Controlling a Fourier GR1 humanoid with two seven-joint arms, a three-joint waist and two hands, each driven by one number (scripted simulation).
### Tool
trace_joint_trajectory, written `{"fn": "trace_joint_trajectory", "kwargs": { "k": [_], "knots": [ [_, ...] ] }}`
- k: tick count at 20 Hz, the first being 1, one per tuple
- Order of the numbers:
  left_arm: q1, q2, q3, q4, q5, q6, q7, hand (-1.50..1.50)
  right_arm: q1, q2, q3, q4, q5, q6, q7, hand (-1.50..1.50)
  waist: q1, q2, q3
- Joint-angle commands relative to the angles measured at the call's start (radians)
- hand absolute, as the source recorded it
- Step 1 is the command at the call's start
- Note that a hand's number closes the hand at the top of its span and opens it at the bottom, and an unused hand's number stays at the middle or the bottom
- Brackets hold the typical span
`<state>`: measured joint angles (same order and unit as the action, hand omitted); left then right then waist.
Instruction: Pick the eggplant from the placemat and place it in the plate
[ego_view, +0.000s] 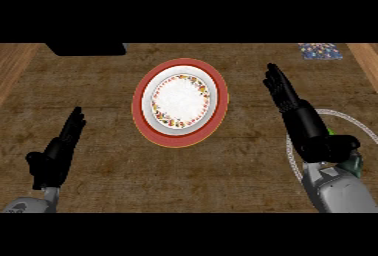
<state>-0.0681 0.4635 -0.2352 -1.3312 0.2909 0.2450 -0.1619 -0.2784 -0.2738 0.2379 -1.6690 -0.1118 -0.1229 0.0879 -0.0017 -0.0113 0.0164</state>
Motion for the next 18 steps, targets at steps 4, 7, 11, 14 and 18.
{"fn": "trace_joint_trajectory", "kwargs": {
  "k": [4, 7, 11, 14, 18],
  "knots": [
    [-0.004, 0.017, 0.023, -0.022, 0.000, -0.002, -0.011, 0.00, 0.045, -0.013, -0.336, 0.215, -0.012, -0.308, 0.161, 1.50, -0.023, 0.026, -0.016],
    [-0.015, 0.014, 0.019, -0.041, 0.004, -0.012, -0.016, 0.00, 0.192, -0.232, -0.218, 0.382, 0.237, -0.260, 0.235, 1.50, -0.016, 0.101, -0.058],
    [0.002, 0.004, 0.016, -0.046, 0.030, -0.044, -0.019, 0.00, 0.134, -0.130, -0.455, 0.465, 0.323, -0.749, 0.278, -1.50, 0.004, 0.035, -0.021],
    [-0.017, -0.002, -0.009, -0.020, 0.023, -0.084, -0.017, 0.00, 0.080, -0.080, -0.398, 0.587, 0.491, -0.926, 0.317, -1.50, 0.032, 0.030, -0.019],
    [-0.004, -0.036, -0.031, -0.021, 0.005, -0.065, -0.009, 0.00, 0.024, -0.058, -0.326, 0.707, 0.733, -1.011, 0.518, -1.50, 0.029, 0.017, -0.022]
  ]
}}
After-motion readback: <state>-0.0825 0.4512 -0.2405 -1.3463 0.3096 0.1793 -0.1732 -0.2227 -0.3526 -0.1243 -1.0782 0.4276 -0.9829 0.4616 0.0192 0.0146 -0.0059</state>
